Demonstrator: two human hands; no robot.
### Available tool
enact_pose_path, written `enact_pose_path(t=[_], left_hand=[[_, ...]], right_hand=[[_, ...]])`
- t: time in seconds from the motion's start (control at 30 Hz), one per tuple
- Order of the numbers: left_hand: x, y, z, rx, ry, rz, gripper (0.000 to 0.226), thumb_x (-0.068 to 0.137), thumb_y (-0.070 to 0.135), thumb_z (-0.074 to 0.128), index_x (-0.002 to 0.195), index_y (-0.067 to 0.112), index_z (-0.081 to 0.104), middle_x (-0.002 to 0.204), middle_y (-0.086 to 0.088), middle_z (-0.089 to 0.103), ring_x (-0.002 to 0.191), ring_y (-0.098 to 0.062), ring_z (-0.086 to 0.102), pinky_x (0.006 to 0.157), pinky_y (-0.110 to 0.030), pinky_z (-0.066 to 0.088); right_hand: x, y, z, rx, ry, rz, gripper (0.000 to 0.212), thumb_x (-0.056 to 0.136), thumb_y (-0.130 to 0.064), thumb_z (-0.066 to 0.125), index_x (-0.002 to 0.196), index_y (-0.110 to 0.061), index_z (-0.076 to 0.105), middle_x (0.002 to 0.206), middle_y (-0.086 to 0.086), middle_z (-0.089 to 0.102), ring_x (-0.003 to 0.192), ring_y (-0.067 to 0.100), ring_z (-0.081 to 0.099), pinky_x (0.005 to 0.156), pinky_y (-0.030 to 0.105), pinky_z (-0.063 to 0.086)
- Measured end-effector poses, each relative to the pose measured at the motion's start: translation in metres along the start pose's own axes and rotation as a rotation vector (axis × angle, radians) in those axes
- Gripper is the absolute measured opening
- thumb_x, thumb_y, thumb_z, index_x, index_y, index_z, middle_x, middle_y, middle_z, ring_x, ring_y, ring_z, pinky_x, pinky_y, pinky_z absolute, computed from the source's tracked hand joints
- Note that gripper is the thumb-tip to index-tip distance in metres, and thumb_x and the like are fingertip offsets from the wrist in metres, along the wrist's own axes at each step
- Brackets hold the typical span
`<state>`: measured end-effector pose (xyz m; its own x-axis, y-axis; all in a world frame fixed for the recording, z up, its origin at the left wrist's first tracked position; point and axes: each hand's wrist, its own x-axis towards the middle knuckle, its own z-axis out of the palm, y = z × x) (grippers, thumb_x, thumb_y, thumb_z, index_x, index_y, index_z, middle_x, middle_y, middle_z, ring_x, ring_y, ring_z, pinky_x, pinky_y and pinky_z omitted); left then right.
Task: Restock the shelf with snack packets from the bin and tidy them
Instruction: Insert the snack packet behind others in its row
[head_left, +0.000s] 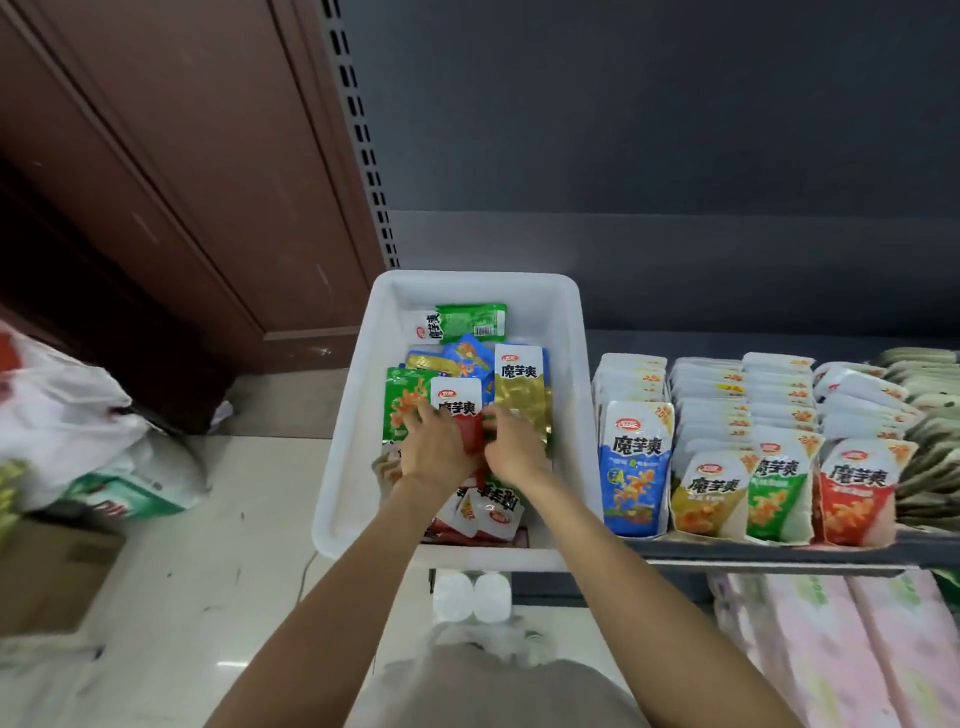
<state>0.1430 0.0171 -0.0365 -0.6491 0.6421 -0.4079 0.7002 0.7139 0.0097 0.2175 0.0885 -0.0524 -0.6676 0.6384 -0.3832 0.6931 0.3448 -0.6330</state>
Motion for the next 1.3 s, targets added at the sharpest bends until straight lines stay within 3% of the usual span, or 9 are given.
enact_pose_path(t=[0.17, 0.3, 0.4, 0.57, 0.67, 0.77, 1.0, 1.17, 1.3], left_hand=[[0.006, 0.003, -0.004, -0.031, 0.093, 0.058, 0.045, 0.090, 0.038, 0.047, 0.118, 0.003, 0.048, 0.118, -0.014, 0.057, 0.109, -0.031, 0.054, 0.082, -0.032, 0.040], [0.004, -0.003, -0.004, -0.147, 0.227, 0.077, 0.029, 0.093, 0.033, 0.048, 0.108, 0.008, 0.055, 0.098, -0.009, 0.066, 0.089, -0.026, 0.063, 0.068, -0.029, 0.045], [0.001, -0.016, 0.003, -0.213, 0.347, 0.105, 0.023, 0.095, 0.028, 0.046, 0.103, 0.009, 0.057, 0.088, -0.009, 0.066, 0.077, -0.024, 0.065, 0.066, -0.029, 0.051], [-0.009, -0.046, -0.001, -0.874, 0.403, 0.158, 0.021, 0.090, 0.004, 0.052, 0.098, 0.015, 0.068, 0.083, 0.003, 0.072, 0.071, -0.020, 0.066, 0.066, -0.030, 0.053], [-0.024, -0.047, -0.011, -1.363, 0.209, 0.098, 0.019, 0.093, 0.006, 0.055, 0.106, 0.015, 0.066, 0.090, 0.000, 0.073, 0.085, -0.024, 0.069, 0.074, -0.038, 0.057], [-0.034, -0.044, -0.024, -1.561, 0.112, 0.157, 0.018, 0.092, 0.008, 0.054, 0.107, 0.014, 0.064, 0.089, 0.000, 0.074, 0.084, -0.022, 0.070, 0.071, -0.031, 0.057], [-0.048, -0.004, -0.057, -1.422, 0.109, 0.420, 0.018, 0.090, 0.009, 0.057, 0.102, 0.020, 0.065, 0.088, 0.007, 0.074, 0.085, -0.014, 0.070, 0.070, -0.027, 0.057], [-0.067, 0.072, -0.061, -1.100, 0.132, 0.706, 0.014, 0.087, 0.004, 0.063, 0.089, 0.017, 0.066, 0.077, 0.024, 0.066, 0.076, 0.013, 0.062, 0.069, -0.006, 0.047], [-0.082, 0.140, -0.044, -0.917, 0.155, 0.879, 0.008, 0.088, 0.019, 0.065, 0.095, 0.016, 0.067, 0.084, 0.013, 0.069, 0.080, 0.004, 0.065, 0.075, -0.019, 0.055]], right_hand=[[-0.005, 0.001, -0.012, 0.266, 0.018, -0.032, 0.054, 0.083, 0.015, 0.042, 0.129, -0.011, 0.049, 0.125, 0.001, 0.061, 0.121, 0.016, 0.052, 0.099, 0.029, 0.042], [-0.010, -0.003, -0.021, 0.426, -0.012, -0.062, 0.045, 0.092, 0.007, 0.044, 0.133, -0.011, 0.046, 0.128, -0.001, 0.060, 0.114, 0.011, 0.054, 0.079, 0.012, 0.041], [-0.013, -0.004, -0.024, 0.510, -0.049, -0.049, 0.044, 0.094, 0.006, 0.042, 0.135, -0.011, 0.044, 0.132, -0.003, 0.057, 0.110, 0.009, 0.053, 0.082, 0.018, 0.043], [-0.017, -0.006, -0.030, 0.759, -0.042, 0.023, 0.041, 0.094, -0.013, 0.055, 0.134, -0.016, 0.045, 0.131, 0.002, 0.054, 0.112, 0.013, 0.054, 0.093, 0.032, 0.049], [-0.025, -0.014, -0.042, 0.966, 0.054, 0.012, 0.041, 0.089, -0.011, 0.062, 0.128, -0.014, 0.048, 0.106, 0.002, 0.065, 0.089, 0.013, 0.063, 0.070, 0.022, 0.055], [-0.034, -0.018, -0.061, 0.997, 0.144, -0.037, 0.034, 0.088, -0.010, 0.064, 0.119, -0.016, 0.052, 0.091, 0.003, 0.069, 0.073, 0.012, 0.062, 0.057, 0.017, 0.050], [-0.075, -0.001, -0.112, 0.899, 0.201, -0.202, 0.029, 0.088, -0.009, 0.063, 0.112, -0.021, 0.053, 0.091, -0.002, 0.071, 0.078, 0.007, 0.068, 0.053, 0.021, 0.051], [-0.123, 0.050, -0.145, 0.805, 0.597, -0.198, 0.027, 0.085, -0.008, 0.067, 0.105, -0.024, 0.060, 0.093, -0.009, 0.072, 0.082, 0.009, 0.069, 0.061, 0.025, 0.055], [-0.171, 0.098, -0.165, 0.761, 0.901, -0.178, 0.017, 0.089, -0.011, 0.062, 0.099, -0.025, 0.063, 0.095, -0.010, 0.072, 0.092, 0.008, 0.067, 0.073, 0.025, 0.053]])
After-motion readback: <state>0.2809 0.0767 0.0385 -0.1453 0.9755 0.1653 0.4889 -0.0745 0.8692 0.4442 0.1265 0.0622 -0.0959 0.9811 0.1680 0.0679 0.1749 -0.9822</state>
